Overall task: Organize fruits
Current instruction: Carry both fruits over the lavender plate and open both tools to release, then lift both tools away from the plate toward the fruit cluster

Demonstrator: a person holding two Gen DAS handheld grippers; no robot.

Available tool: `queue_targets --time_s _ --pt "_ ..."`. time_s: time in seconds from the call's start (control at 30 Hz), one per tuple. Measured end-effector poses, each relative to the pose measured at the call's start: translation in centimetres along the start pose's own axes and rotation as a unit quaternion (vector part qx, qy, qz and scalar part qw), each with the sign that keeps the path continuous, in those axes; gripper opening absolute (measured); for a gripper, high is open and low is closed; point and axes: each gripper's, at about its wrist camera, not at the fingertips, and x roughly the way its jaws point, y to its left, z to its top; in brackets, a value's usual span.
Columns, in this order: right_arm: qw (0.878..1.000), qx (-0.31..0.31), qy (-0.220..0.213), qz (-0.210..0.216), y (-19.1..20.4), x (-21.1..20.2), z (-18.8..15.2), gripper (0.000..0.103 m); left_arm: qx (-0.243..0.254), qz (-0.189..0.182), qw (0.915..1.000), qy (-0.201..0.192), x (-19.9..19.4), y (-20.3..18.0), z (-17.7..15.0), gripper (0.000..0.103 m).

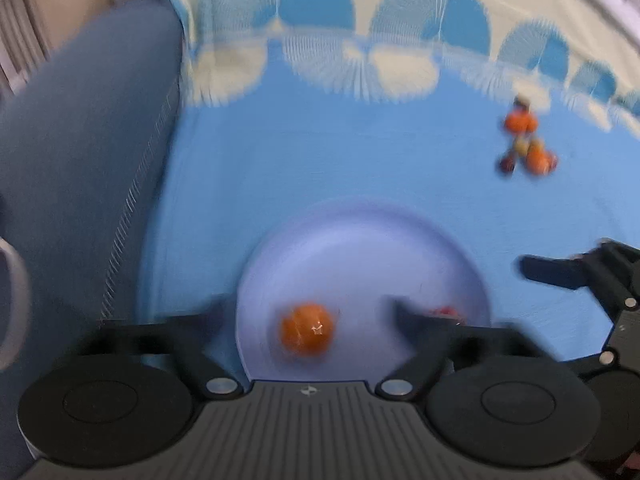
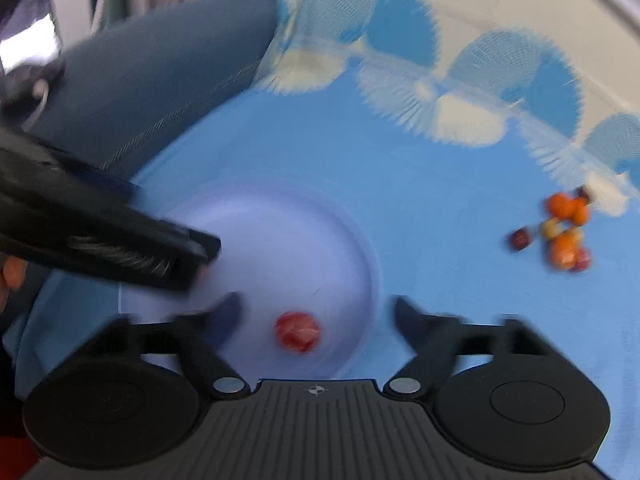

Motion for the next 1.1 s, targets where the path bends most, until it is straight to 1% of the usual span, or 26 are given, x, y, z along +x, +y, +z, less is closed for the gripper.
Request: queue_targets --time_s 0.03,0.07,0.1,0.17,0.27,0.37,0.43,0.47,0.53,0.6,0.7,0.9,1.1 --pt "1.000 -0.001 -0.009 -0.002 -0.2 -0.9 0.0 0.095 -0.009 0.007 0.9993 -0.035 -1.5 0.1 -0.1 0.103" --pt "1.000 -0.005 -0.011 0.000 -0.5 -1.8 -0.1 0.096 -0.013 0.011 0.9986 -0.049 -2.6 0.2 -0.1 0.103" --pt "1.000 -0.008 -0.010 0.001 -0.9 -2.9 -0.4 0.099 -0.011 0.011 0.9987 -0.049 -3.4 0.1 -0.2 0.103" --pt "1.000 -0.008 -0.010 -0.004 -1.0 -5.2 -1.3 0.102 -0.005 0.006 0.9995 -0.032 -4.8 -0.1 -0.7 0.103" --pt "1.000 0.002 -0.007 -0.001 -0.9 -9.1 -3.7 0.102 -0.012 -0.003 0.9998 -0.018 -7.3 -0.6 -2.9 0.103" --pt "0.999 0.029 0.008 0.012 -0.4 -12.2 -6.1 0.102 -0.008 -0.009 0.9999 0.000 -9.2 -1.7 -4.5 0.103" --pt "1.000 0.028 -0.002 0.008 0.2 -13.9 -7.3 0.102 -0.010 -0.006 0.9999 -0.004 -10.5 -2.5 -5.1 0.103" --pt "1.000 0.022 -0.011 -0.001 0.3 -14.5 -7.5 0.102 -0.010 -0.007 0.9999 -0.007 -11.0 -2.9 -5.3 0.103" --pt "0.999 0.032 -0.032 -0.018 0.0 -16.0 -7.6 0.102 -0.007 -0.008 0.9998 -0.016 -12.2 -3.7 -5.3 0.103" --pt "0.998 0.046 -0.048 -0.021 -0.3 -17.1 -7.7 0.102 -0.002 -0.007 0.9995 -0.032 -13.6 -4.5 -5.1 0.103" --pt "0.997 0.043 -0.063 -0.025 -0.3 -18.6 -8.4 0.102 0.002 0.000 0.9980 -0.063 -15.9 -5.4 -5.2 0.103" --pt "0.994 0.029 -0.098 -0.029 0.5 -21.0 -8.9 0.102 0.010 0.005 0.9968 -0.080 -18.5 -6.6 -5.9 0.103" --pt "0.993 0.024 -0.109 -0.033 0.8 -22.2 -9.2 0.102 0.003 0.010 0.9944 -0.105 -20.6 -6.6 -6.2 0.103"
